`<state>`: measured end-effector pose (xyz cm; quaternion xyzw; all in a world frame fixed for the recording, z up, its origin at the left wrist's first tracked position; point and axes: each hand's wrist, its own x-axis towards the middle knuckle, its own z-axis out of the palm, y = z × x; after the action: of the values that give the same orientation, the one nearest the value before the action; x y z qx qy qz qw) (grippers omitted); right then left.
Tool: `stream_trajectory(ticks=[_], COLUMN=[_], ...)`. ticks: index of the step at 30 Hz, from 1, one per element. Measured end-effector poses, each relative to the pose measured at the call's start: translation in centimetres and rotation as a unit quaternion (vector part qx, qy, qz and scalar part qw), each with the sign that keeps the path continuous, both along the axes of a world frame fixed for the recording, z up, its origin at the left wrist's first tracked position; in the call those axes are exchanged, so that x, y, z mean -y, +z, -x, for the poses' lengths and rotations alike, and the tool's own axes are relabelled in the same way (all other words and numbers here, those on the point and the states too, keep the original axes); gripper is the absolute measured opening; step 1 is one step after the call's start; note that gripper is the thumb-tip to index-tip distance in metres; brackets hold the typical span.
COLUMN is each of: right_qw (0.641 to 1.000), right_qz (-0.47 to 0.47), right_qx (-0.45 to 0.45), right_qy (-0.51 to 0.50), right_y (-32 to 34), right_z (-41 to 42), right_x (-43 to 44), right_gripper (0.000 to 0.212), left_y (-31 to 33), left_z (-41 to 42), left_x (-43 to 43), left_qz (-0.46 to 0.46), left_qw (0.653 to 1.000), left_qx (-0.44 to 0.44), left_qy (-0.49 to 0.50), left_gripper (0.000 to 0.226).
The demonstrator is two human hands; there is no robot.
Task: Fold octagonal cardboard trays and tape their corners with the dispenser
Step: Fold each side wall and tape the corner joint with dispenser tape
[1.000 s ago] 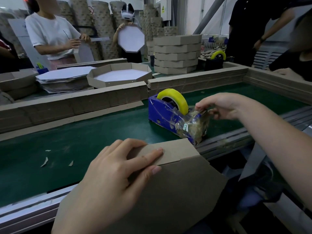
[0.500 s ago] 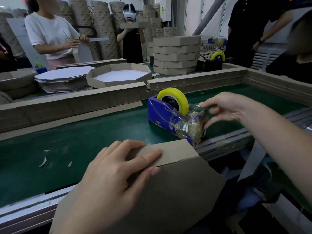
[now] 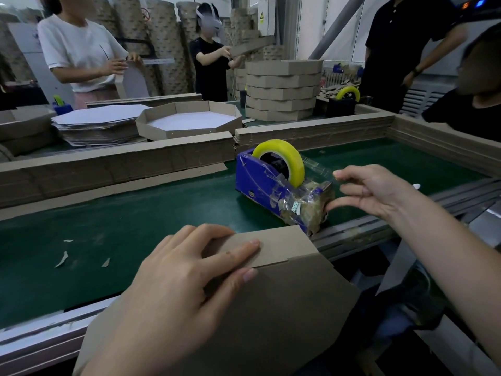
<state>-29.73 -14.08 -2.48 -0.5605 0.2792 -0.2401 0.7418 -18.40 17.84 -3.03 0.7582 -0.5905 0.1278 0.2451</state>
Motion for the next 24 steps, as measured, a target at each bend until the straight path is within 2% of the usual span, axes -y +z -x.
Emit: stream_trajectory(ticks=[10,15,19,24], right_qw=[1.0,0.999,0.996,0.996], right_qz=[0.014,0.016,0.003,-0.01], right_qx=[0.001,-0.045,-0.092,-0.085], right_qy=[-0.024,-0.015,-0.009,0.01], right_y=[-0.22,0.11,0.43,-0.11], right_z=[-0.26,-0.27,-0.67,-0.36], right_x=[-0.6,-0.7,-0.47,-0.08], right_gripper=[0.024,0.008,0.01,0.011], left_y=[-0.1,0.01,0.1,0.01], left_z=[0.12,0.25,0.39,0.26], left_x=[0.13,0.22,0.43,0.36], left_qz=[0.0,-0.009,-0.007,-0.006], left_qw=[1.0,1.0,1.0,1.0], left_qx=[-0.009,-0.002,0.005,0.01], left_qy=[-0.003,0.0,0.003,0.007], left_gripper=[0.038,0.039,0.038,0.038])
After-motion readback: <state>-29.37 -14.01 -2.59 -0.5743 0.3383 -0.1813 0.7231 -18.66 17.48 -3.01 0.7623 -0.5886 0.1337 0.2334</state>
